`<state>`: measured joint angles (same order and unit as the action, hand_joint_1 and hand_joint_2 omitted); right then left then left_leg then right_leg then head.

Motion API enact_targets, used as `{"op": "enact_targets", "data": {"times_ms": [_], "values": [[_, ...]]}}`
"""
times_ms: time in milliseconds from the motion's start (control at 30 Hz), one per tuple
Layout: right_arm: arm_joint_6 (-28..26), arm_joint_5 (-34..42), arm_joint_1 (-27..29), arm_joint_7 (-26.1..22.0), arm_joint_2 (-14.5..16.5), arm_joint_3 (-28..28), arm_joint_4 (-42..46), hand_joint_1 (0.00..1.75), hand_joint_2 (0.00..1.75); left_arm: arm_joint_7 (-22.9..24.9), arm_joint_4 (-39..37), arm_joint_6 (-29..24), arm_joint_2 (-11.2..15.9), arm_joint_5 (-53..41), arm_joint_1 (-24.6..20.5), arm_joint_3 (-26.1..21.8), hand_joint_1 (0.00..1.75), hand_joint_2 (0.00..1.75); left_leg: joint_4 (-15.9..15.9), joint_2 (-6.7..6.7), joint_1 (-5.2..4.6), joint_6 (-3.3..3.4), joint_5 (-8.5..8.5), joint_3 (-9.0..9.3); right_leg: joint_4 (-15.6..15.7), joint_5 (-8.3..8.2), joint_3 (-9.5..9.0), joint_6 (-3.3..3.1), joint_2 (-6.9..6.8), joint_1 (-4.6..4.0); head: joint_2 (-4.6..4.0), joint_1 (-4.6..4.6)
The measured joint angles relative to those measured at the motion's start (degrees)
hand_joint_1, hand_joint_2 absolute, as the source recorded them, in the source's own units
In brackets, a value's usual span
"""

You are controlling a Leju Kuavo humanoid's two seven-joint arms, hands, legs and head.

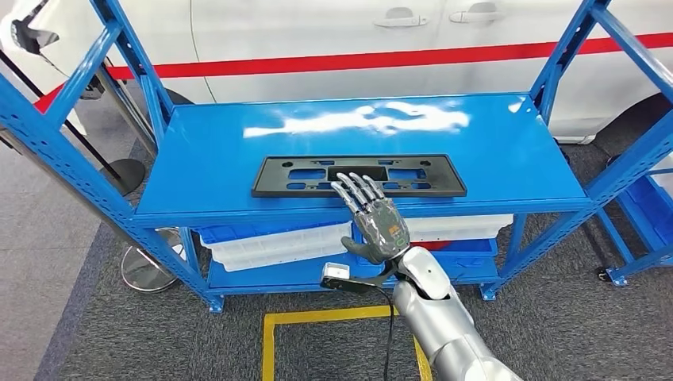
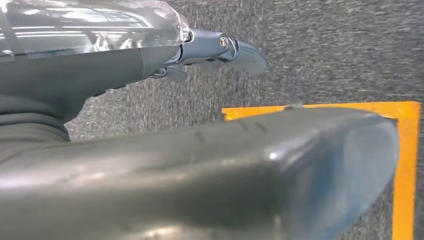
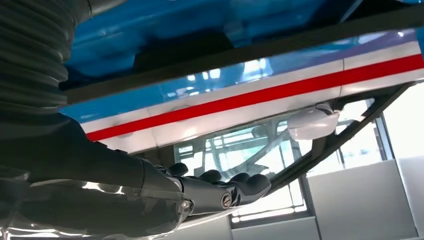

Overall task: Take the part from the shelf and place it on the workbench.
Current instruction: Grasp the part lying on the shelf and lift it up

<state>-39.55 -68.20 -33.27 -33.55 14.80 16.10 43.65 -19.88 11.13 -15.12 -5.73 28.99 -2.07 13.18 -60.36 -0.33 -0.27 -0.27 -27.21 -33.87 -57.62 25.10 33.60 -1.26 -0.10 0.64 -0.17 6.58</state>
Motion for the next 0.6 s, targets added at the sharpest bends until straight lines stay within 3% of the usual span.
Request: {"op": "enact_targets", "data": {"times_ms": [100, 133, 167, 200, 267, 333, 433, 500, 533, 600], "values": [[-0.1, 1.7, -3.7, -1.6, 0.7, -0.4, -4.8, 0.00, 1.75, -0.1, 0.0, 0.1, 0.0, 0.2, 0.0, 0.0, 0.00, 0.00, -10.8, 0.03, 0.52, -1.01, -4.57, -5.51, 0.1, 0.04, -0.22, -0.34, -0.05, 0.12, 0.00, 0.00], [-0.1, 2.3, -4.6, -2.0, 0.9, -0.4, -6.3, 0.00, 1.75, -0.1, 0.0, 0.1, 0.0, 0.3, 0.1, 0.0, 0.00, 0.00, -13.3, 0.03, 0.70, -1.24, -4.98, -7.03, 0.1, 0.11, -0.27, -0.34, -0.06, 0.11, 0.00, 0.00], [-0.1, 2.9, -5.6, -2.4, 1.0, -0.5, -7.7, 0.00, 1.75, -0.2, 0.0, 0.1, 0.0, 0.4, 0.2, 0.0, 0.00, 0.00, -13.9, 0.05, 0.85, -1.41, -4.31, -7.63, 0.1, 0.21, -0.36, -0.29, -0.05, 0.12, 0.00, 0.00], [-0.1, 3.4, -6.5, -2.8, 1.1, -0.5, -9.0, 0.00, 1.75, -0.2, 0.0, 0.1, 0.0, 0.4, 0.2, 0.0, 0.00, 0.00, -12.2, 0.07, 1.00, -1.51, -2.67, -7.13, 0.1, 0.32, -0.51, -0.20, 0.00, 0.14, 0.00, 0.00], [-0.1, 4.7, -8.5, -3.4, 1.4, -0.6, -11.4, 0.00, 1.75, -0.3, 0.0, 0.1, 0.0, 0.5, 0.3, 0.0, 0.00, 0.00, -4.2, 0.16, 1.16, -1.48, 1.62, -3.65, 0.0, 0.68, -0.89, 0.16, 0.10, 0.13, 0.00, 0.00], [-0.2, 5.9, -10.7, -3.8, 1.7, -0.6, -13.6, 0.00, 1.75, -0.3, -0.1, 0.0, 0.0, 0.5, 0.2, 0.0, 0.00, 0.00, 1.6, 0.15, 1.03, -0.97, 3.48, -1.00, -0.2, 1.00, -0.98, 0.69, 0.18, -0.07, 0.00, 0.00], [-0.3, 6.9, -13.0, -3.9, 2.0, -0.6, -16.2, 0.00, 1.75, -0.2, -0.1, -0.1, 0.0, 0.7, 0.2, 0.0, 0.00, 0.00, 2.5, 0.03, 0.97, 0.21, 3.26, -0.71, -0.2, 1.25, -0.92, 1.57, 0.14, -0.19, 0.00, 0.00], [-0.3, 7.4, -14.3, -3.8, 2.1, -0.6, -17.8, 0.00, 1.75, -0.2, -0.1, -0.2, 0.0, 0.8, 0.3, 0.0, 0.00, 0.00, 2.7, 0.02, 1.09, 0.97, 3.30, -0.52, -2.4, 2.63, 0.01, 2.12, 0.12, -0.04, 0.00, -0.01], [-0.3, 7.6, -15.0, -3.7, 2.2, -0.6, -18.6, 0.00, 1.75, -0.2, -0.2, -0.3, 0.0, 0.9, 0.3, 0.0, 0.00, 0.00, 2.9, 0.04, 1.13, 1.31, 3.32, -0.41, -5.0, 4.01, 1.29, 2.33, 0.13, 0.05, 0.00, -0.01], [-0.3, 7.9, -16.0, -3.5, 2.2, -0.6, -20.3, 0.00, 1.75, -0.3, -0.2, -0.3, -0.1, 0.9, 0.3, 0.0, 0.00, 0.00, 2.8, 0.03, 0.97, 1.76, 3.15, -0.37, -13.0, 7.32, 5.59, 2.55, 0.14, 0.10, 0.00, -0.01]]}}
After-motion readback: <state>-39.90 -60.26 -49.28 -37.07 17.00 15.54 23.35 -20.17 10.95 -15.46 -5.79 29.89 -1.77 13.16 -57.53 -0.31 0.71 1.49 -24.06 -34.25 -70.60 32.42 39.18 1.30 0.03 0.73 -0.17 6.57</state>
